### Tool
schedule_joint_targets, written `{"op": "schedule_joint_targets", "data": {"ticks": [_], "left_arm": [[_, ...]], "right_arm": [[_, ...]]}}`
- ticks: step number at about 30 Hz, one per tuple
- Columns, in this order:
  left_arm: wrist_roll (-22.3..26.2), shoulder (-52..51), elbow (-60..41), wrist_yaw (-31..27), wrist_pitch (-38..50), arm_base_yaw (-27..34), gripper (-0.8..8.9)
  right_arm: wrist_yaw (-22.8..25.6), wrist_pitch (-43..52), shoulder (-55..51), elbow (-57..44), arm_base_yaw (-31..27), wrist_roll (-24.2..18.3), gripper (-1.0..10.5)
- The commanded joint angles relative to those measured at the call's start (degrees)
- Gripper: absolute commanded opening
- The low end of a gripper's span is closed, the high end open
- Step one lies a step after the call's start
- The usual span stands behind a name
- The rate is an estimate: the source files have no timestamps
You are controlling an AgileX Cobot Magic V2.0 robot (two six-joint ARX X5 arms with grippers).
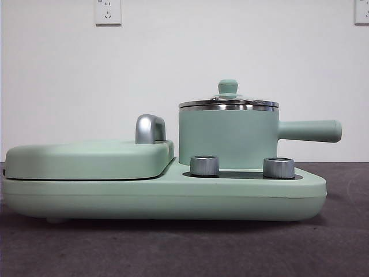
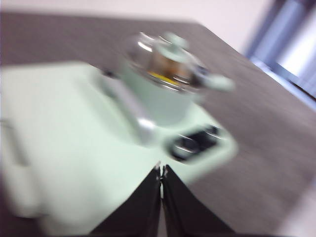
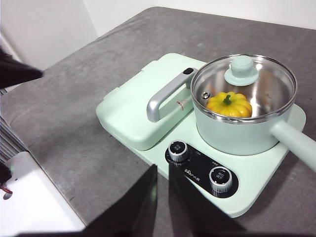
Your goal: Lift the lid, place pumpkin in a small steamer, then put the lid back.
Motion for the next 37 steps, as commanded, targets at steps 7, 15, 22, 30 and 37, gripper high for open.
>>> {"op": "schedule_joint_targets", "data": {"ticks": [7, 15, 22, 30, 37], "left_arm": [[3.54, -16.24, -22.45, -7.17, 9.64, 19.28, 0.06], [3.76, -20.46, -28.13, -16.35, 14.53, 22.62, 0.06], [5.40, -20.46, -31.74, -16.76, 19.21, 22.58, 0.06], [9.55, -20.46, -32.52, -16.26, 18.86, 21.75, 0.06], [9.16, -20.46, -32.52, -15.93, 18.91, 20.87, 0.06]], "right_arm": [[-0.02, 0.61, 0.15, 0.57, 0.35, -0.57, 0.3], [-0.02, 0.61, 0.17, 0.57, 0.35, -0.57, 0.3], [0.00, 0.61, 0.17, 0.59, 0.35, -0.59, 0.3], [-0.02, 0.61, 0.17, 0.59, 0.35, -0.57, 0.3], [-0.02, 0.61, 0.17, 0.59, 0.35, -0.57, 0.3]]}}
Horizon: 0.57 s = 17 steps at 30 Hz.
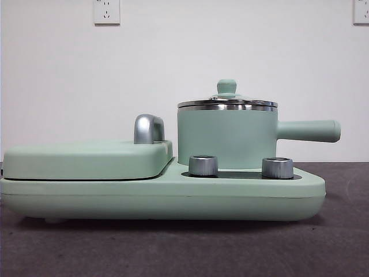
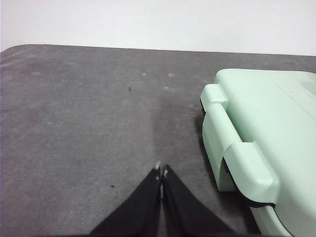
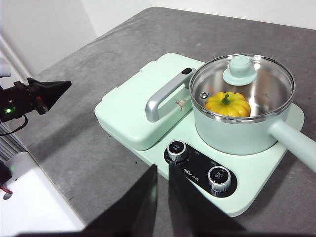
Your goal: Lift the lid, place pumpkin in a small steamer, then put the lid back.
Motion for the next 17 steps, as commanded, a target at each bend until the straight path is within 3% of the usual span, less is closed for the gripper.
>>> {"op": "schedule_joint_targets", "data": {"ticks": [1, 17], "left_arm": [[0.26, -0.11, -1.11, 0.22, -0.33, -0.07, 0.06], [0.26, -0.11, -1.09, 0.22, -0.33, 0.44, 0.06]], "right_arm": [[-0.04, 0.61, 0.17, 0.59, 0.35, -0.57, 0.3], [-0.04, 0.61, 0.17, 0.59, 0.35, -0.59, 0.3]]}}
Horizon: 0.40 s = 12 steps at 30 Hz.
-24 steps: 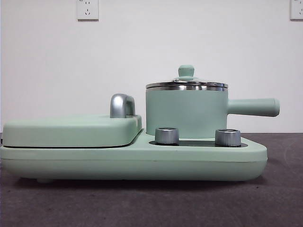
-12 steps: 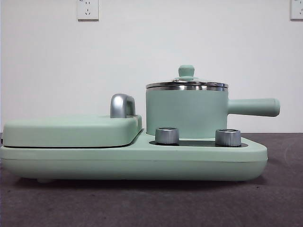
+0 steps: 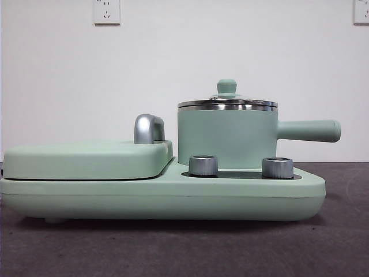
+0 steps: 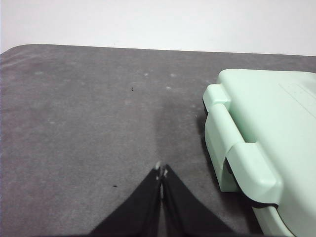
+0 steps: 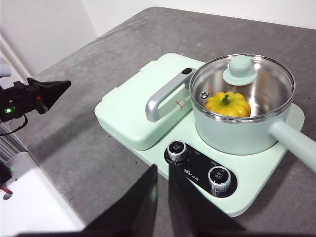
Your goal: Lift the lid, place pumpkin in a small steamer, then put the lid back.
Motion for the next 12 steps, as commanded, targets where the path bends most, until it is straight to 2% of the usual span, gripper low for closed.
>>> {"op": "schedule_joint_targets", "data": {"ticks": [1, 6, 9, 11, 12], "left_arm": [[0.31, -0.11, -1.09, 0.22, -0.33, 0.04, 0.06], [0.31, -0.11, -1.07, 0.22, -0.31, 0.04, 0.06], [0.28, -0.11, -1.07, 0.22, -0.31, 0.04, 0.06], [0.28, -0.11, -1.07, 0.22, -0.33, 0.04, 0.06], [0.28, -0.11, -1.07, 0.22, -0.33, 0.04, 0.06]], "right_arm": [[-0.04, 0.61, 0.17, 0.59, 0.35, -0.59, 0.3], [0.26, 1.20, -0.66, 0.28, -0.57, -0.59, 0.3], [-1.73, 5.95, -2.49, -2.89, -4.85, -0.57, 0.3], [-4.22, 12.13, -4.94, -7.21, -9.11, -0.63, 0.3], [-3.96, 15.45, -6.54, -9.81, -11.56, -0.66, 0.3]]}}
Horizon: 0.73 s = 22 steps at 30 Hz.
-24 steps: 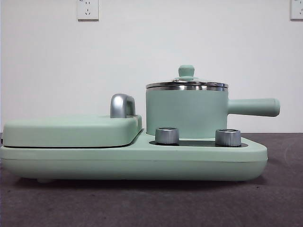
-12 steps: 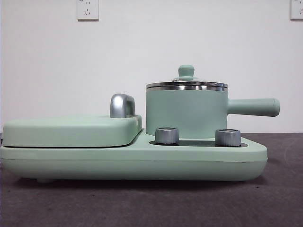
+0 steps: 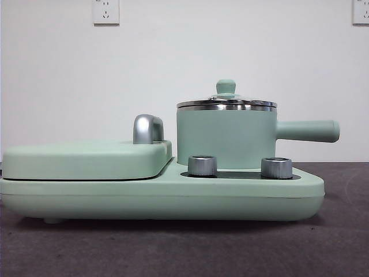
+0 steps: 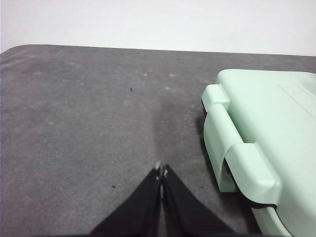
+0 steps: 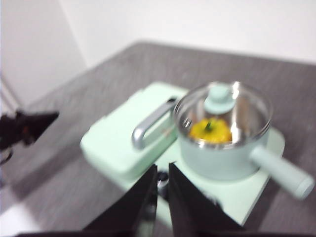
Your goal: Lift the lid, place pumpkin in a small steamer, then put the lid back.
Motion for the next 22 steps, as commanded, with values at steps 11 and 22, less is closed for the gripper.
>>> {"op": "schedule_joint_targets", "data": {"ticks": [11, 22], "left_arm": [[0.28, -0.11, -1.07, 0.22, -0.31, 0.04, 0.06], [0.28, -0.11, -1.07, 0.22, -0.33, 0.04, 0.06]], "right_arm": [[14.27, 21.97, -17.09, -31.36, -20.04, -2.23, 0.2], [16.04, 24.65, -22.16, -43.93, -20.70, -4.57, 0.2]]}}
